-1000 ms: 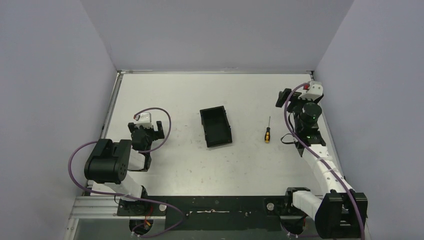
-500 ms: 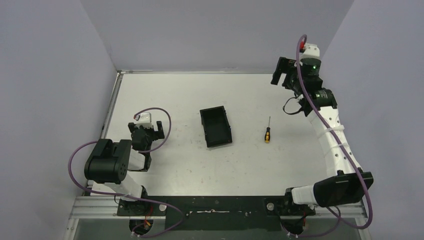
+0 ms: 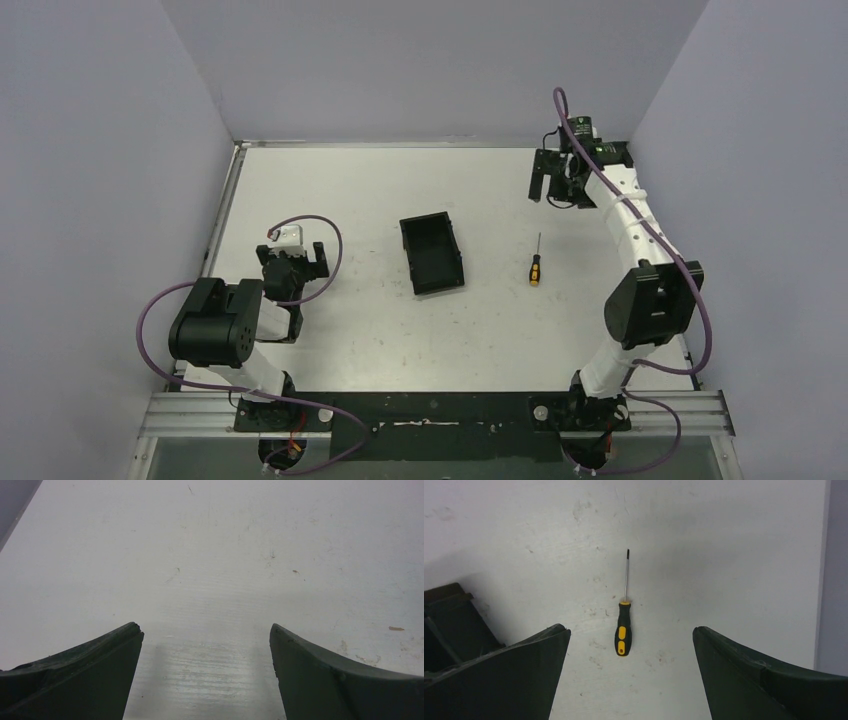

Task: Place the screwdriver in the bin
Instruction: Pick up the screwdriver from the center of the board.

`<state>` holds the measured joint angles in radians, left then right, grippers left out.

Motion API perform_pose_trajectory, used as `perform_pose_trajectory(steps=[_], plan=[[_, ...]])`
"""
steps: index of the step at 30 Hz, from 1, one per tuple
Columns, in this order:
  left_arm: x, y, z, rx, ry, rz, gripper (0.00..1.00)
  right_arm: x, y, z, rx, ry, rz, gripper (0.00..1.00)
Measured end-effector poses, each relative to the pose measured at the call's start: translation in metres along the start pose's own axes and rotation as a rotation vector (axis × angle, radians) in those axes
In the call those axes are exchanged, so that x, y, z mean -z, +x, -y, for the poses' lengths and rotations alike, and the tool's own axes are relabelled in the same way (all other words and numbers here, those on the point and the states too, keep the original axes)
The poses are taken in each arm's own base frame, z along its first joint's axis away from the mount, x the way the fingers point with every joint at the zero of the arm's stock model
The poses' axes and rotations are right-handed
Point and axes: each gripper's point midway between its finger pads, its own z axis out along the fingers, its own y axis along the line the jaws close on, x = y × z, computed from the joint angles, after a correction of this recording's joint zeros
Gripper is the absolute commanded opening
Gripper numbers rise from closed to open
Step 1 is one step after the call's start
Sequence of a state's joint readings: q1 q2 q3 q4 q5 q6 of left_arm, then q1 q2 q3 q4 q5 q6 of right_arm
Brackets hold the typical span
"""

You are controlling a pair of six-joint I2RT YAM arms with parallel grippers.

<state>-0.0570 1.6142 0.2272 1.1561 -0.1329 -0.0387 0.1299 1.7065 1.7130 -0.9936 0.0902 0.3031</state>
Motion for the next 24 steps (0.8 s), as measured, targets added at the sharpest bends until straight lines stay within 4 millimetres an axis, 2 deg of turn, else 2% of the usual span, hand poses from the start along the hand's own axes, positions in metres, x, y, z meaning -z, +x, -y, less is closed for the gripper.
perform_pose_trajectory(steps=[4,8,14,17,20,23,24], plan=[[0.0,0.0,0.0,0.0,0.0,0.0,0.97,-0.032,0.039,0.003,0.026,0.031,-0.134,1.0],[0.0,0.0,0.0,0.0,0.0,0.0,0.97,-0.056,0.079,0.005,0.041,0.039,-0.245,1.0],[0.0,0.0,0.0,0.0,0.0,0.0,0.97,-0.091,0.122,-0.003,0.047,0.025,-0.348,0.9],[0.0,0.0,0.0,0.0,0.0,0.0,0.97,-0.106,0.143,-0.008,0.06,0.022,-0.4,0.79],[0.0,0.0,0.0,0.0,0.0,0.0,0.97,-0.118,0.161,-0.013,0.064,0.011,-0.443,0.64],[0.0,0.0,0.0,0.0,0.0,0.0,0.97,-0.12,0.166,-0.017,0.064,-0.005,-0.449,0.46],[0.0,0.0,0.0,0.0,0.0,0.0,0.97,-0.121,0.166,-0.018,0.061,-0.01,-0.447,0.44]])
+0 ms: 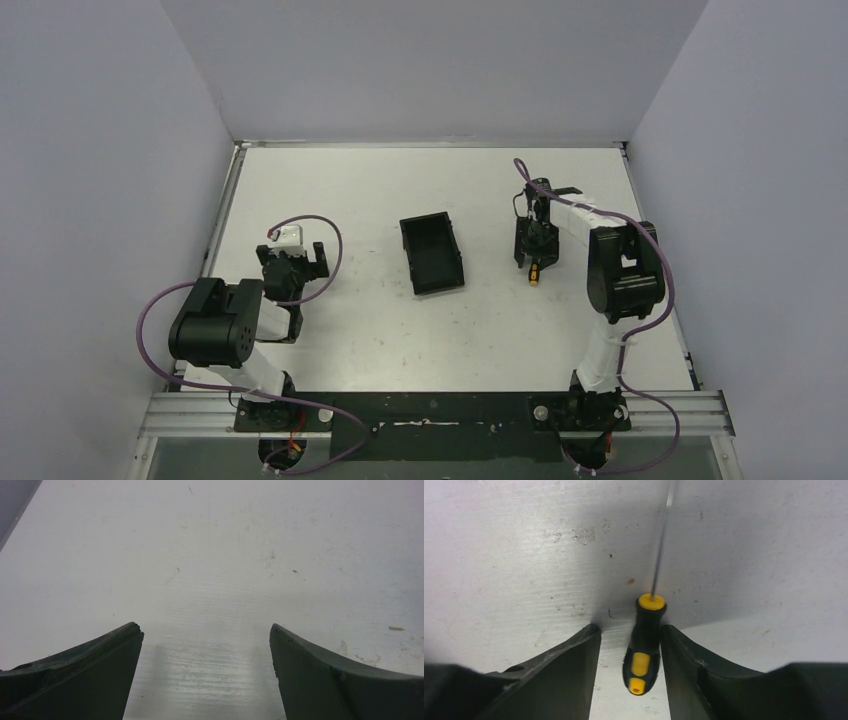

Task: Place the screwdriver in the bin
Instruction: Pick up the screwdriver from the center of the board.

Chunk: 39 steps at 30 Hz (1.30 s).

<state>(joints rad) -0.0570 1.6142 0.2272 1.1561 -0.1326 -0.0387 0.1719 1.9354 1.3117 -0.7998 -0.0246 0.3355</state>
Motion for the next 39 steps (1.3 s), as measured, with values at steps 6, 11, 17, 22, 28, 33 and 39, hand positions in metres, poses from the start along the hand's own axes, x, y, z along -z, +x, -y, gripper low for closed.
perform_pose_trajectory(steps=[6,11,17,22,28,33,39], plan=[[0.0,0.0,0.0,0.0,0.0,0.0,0.97,0.0,0.0,-0.005,-0.014,-0.028,0.011,0.11],[0.0,0.0,0.0,0.0,0.0,0.0,0.97,0.002,0.002,-0.003,-0.007,-0.018,0.002,0.0],[0.0,0.0,0.0,0.0,0.0,0.0,0.97,0.026,-0.004,0.001,0.015,0.004,-0.011,0.0],[0.0,0.0,0.0,0.0,0.0,0.0,0.97,0.062,-0.014,0.006,0.033,0.019,0.021,0.0],[0.0,0.0,0.0,0.0,0.0,0.0,0.97,0.095,-0.011,0.012,0.041,0.047,0.03,0.0],[0.0,0.0,0.0,0.0,0.0,0.0,0.97,0.121,-0.015,0.016,0.039,0.062,0.046,0.0],[0.0,0.0,0.0,0.0,0.0,0.0,0.97,0.154,-0.03,0.017,0.032,0.059,0.112,0.0]])
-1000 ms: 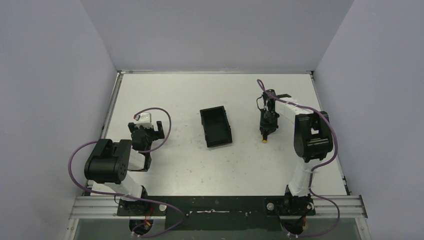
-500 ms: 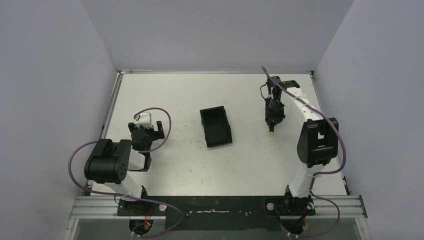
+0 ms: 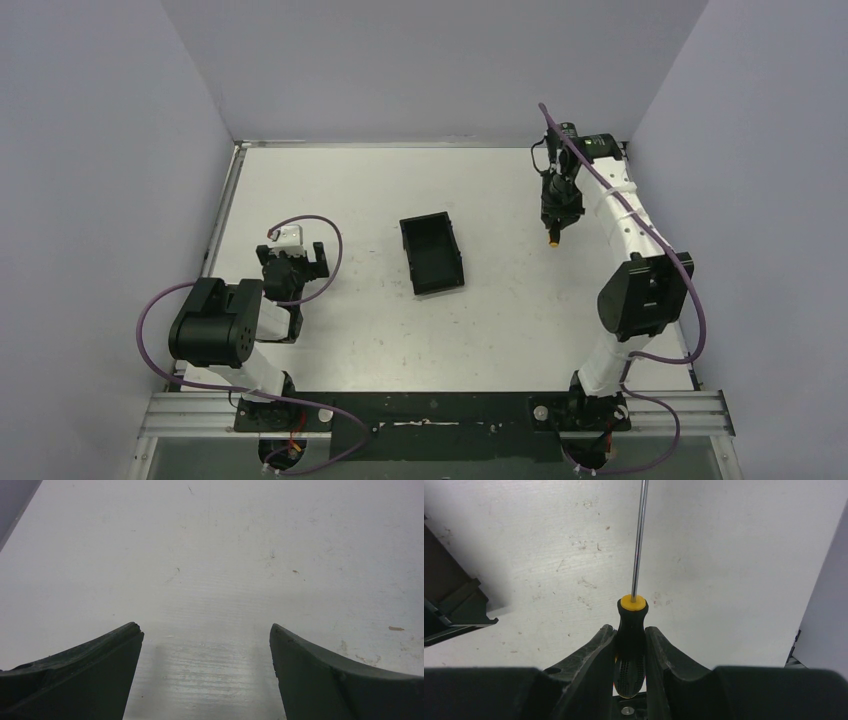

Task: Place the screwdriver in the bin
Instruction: Pick up the screwdriver from the center of the board, then place the screwdriver in the bin.

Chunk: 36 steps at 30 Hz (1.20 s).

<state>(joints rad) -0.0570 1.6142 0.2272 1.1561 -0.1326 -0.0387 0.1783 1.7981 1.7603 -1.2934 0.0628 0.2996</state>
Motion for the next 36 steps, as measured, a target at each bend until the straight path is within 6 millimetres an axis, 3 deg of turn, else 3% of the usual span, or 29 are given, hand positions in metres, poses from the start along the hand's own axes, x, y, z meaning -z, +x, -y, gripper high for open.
perform_pose_trajectory(steps=[4,10,18,22,27,36], plan=[[0.0,0.0,0.0,0.0,0.0,0.0,0.97,0.019,-0.009,0.001,-0.007,-0.009,0.042,0.0],[0.0,0.0,0.0,0.0,0.0,0.0,0.97,0.029,-0.014,-0.001,-0.006,-0.015,0.064,0.0],[0.0,0.0,0.0,0.0,0.0,0.0,0.97,0.047,-0.019,-0.031,0.029,-0.051,0.123,0.0],[0.0,0.0,0.0,0.0,0.0,0.0,0.97,0.058,-0.018,-0.063,0.078,-0.092,0.161,0.0],[0.0,0.0,0.0,0.0,0.0,0.0,0.97,0.068,-0.019,-0.121,0.165,-0.153,0.205,0.0],[0.0,0.0,0.0,0.0,0.001,0.0,0.97,0.055,-0.011,-0.22,0.324,-0.245,0.223,0.0]])
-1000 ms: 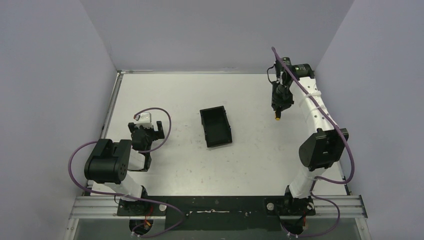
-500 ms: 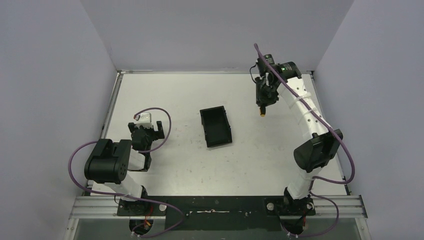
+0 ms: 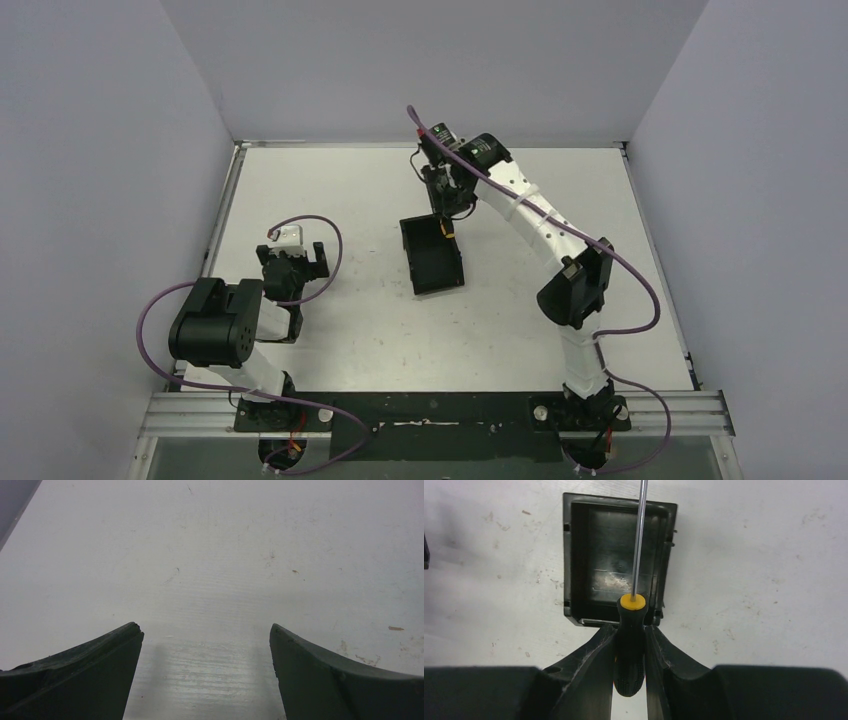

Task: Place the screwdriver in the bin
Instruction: Place the screwdriver in the bin.

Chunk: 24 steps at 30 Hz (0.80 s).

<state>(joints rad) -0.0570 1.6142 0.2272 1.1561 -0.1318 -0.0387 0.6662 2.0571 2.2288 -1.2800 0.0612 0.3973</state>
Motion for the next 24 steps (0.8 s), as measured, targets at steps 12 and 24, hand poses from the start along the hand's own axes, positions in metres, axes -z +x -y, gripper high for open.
perform_pose_trajectory(steps=[12,24], plan=[[0.0,0.0,0.0,0.0,0.002,0.0,0.97,-0.046,0.033,-0.029,0.337,-0.095,-0.004,0.0],[0.0,0.0,0.0,0.0,0.002,0.0,0.97,-0.091,0.066,-0.022,0.538,-0.109,0.02,0.0]])
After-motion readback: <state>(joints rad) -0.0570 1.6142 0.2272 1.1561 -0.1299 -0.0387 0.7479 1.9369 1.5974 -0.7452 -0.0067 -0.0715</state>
